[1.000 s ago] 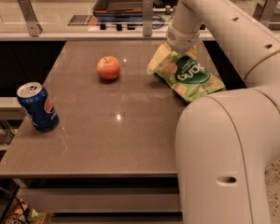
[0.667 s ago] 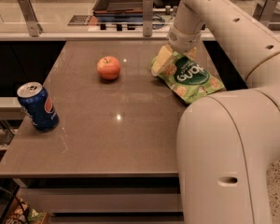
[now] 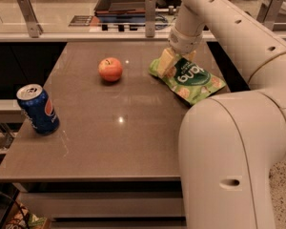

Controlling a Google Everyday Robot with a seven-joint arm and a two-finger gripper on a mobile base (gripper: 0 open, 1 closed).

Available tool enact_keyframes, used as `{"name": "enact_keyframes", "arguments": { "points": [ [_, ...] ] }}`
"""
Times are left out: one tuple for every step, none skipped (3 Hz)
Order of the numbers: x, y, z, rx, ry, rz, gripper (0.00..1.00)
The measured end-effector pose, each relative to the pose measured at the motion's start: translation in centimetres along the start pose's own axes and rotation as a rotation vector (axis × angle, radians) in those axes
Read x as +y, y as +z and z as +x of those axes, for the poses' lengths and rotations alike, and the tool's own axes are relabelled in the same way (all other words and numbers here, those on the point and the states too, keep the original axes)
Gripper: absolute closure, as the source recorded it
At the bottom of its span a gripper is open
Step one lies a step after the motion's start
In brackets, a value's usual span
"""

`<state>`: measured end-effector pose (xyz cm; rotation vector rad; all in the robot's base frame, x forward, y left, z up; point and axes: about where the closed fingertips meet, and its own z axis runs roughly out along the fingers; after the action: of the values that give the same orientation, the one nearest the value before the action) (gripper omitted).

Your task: Move green rice chip bag near pepsi can

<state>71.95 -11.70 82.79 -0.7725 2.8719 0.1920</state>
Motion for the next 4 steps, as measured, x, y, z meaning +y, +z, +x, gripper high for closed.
{"name": "enact_keyframes", "arguments": {
  "points": [
    [0.00,0.13,-0.20,-0.004,-0.001,0.000,0.89],
    [0.01,0.06,-0.23,-0.004,-0.001,0.000,1.00],
    [-0.03,0.11,-0.31,-0.007,0.000,0.000,1.00],
    [-0.02,0.05,-0.32,-0.007,0.000,0.000,1.00]
  ]
}}
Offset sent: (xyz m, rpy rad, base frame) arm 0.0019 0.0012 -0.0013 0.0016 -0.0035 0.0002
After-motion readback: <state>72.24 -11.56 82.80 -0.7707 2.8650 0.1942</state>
